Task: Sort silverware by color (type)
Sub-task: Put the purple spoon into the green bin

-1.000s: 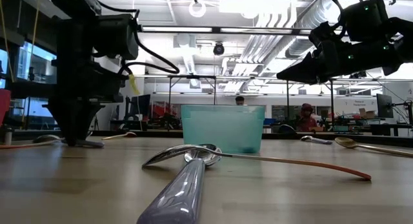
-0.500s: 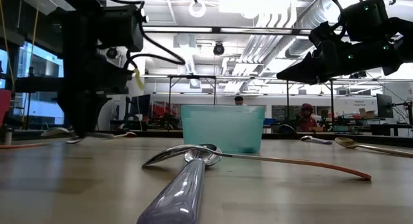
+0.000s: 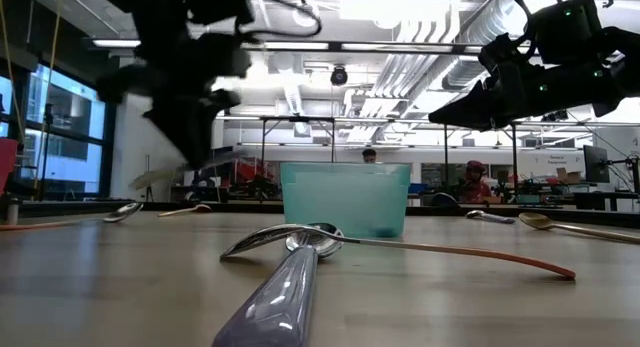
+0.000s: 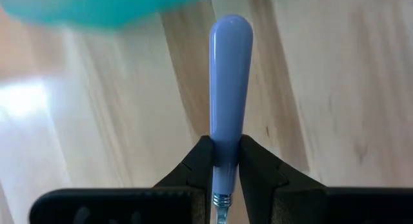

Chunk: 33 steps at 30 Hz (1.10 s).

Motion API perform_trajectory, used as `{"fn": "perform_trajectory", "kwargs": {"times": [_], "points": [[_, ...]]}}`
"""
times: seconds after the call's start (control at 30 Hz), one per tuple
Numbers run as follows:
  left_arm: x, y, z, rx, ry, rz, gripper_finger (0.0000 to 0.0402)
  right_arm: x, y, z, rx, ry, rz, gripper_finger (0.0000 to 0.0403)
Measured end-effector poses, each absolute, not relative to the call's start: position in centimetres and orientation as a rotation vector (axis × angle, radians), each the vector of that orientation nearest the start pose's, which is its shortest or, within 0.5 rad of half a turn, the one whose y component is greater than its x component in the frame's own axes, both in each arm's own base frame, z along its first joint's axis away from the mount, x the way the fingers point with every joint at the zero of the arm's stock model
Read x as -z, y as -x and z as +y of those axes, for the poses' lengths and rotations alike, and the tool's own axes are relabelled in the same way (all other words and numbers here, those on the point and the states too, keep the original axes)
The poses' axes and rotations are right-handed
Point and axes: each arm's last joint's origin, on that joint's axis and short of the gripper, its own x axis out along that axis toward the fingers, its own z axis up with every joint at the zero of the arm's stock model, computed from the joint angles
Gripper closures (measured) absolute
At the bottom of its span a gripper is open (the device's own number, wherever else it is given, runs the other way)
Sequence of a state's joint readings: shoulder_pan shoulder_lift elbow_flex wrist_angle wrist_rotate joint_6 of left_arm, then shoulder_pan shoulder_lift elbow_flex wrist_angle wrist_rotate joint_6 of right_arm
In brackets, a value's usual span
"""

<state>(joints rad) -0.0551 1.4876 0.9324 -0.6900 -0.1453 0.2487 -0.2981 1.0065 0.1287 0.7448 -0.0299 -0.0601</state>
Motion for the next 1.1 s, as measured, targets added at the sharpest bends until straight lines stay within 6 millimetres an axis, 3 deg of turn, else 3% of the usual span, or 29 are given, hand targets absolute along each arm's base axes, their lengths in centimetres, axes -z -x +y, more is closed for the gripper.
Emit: {"fn": "perform_trajectory", "kwargs": {"times": [0.2, 0.6, 0.77, 1.1], "points": [[-21.3, -28.6, -1.3, 0.125, -0.426, 1.083, 0.0362, -16.4, -17.0, -5.1, 0.264, 0.038, 0.140, 0.0403], [-22.7, -30.6, -2.1, 0.333, -0.883, 0.860, 0.0362, -16.4, -17.0, -5.1, 0.263, 0.043, 0.140, 0.0403], [-23.3, -33.0, -2.3, 0.394, -0.978, 0.876, 0.0362, -16.4, -17.0, -5.1, 0.263, 0.045, 0.141, 0.0403], [-21.3, -38.4, -2.1, 0.524, -1.126, 0.951, 0.0362, -16.3, -17.0, -5.1, 0.263, 0.044, 0.149, 0.0403]]}}
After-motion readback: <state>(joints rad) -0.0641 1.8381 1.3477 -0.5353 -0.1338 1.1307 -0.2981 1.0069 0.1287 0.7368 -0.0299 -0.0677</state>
